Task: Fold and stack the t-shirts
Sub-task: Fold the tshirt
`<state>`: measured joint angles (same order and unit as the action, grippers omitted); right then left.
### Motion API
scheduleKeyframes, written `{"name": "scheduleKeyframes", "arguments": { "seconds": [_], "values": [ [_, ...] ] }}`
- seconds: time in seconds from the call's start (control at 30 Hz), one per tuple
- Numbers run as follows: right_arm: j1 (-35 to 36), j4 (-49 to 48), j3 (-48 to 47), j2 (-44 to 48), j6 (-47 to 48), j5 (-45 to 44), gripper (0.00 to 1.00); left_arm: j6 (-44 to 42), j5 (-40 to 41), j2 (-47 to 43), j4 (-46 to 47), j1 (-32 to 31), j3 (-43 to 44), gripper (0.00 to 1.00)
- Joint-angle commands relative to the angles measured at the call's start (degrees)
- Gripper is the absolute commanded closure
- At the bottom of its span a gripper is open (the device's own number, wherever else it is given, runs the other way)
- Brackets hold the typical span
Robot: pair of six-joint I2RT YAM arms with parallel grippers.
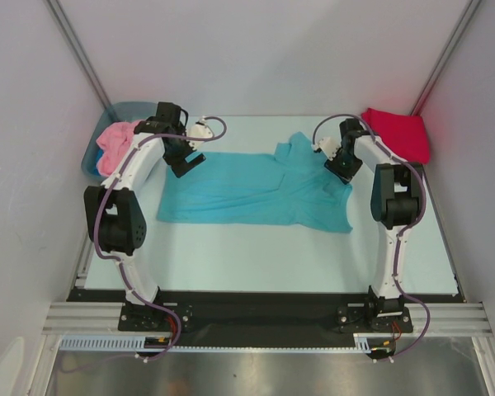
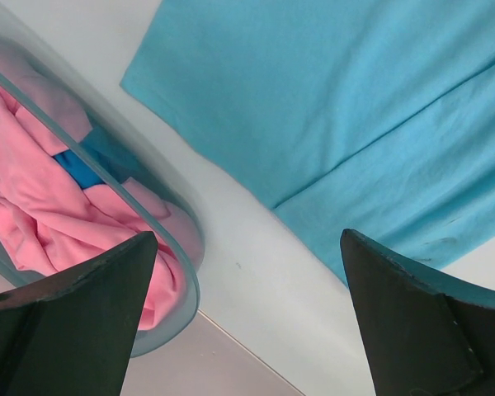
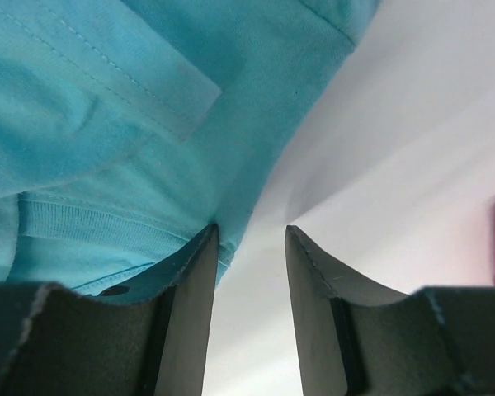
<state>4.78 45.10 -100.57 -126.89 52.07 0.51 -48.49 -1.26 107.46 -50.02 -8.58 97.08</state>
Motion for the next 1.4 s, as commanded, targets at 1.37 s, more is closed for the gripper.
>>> {"name": "scheduleKeyframes", "arguments": {
  "seconds": [1.37],
  "values": [
    [8.8,8.2,-17.5,-3.4,-26.7,19.7,0.77,1.1,0.9,-5.1,3.1,-6.8,-4.7,0.0]
  ]
}}
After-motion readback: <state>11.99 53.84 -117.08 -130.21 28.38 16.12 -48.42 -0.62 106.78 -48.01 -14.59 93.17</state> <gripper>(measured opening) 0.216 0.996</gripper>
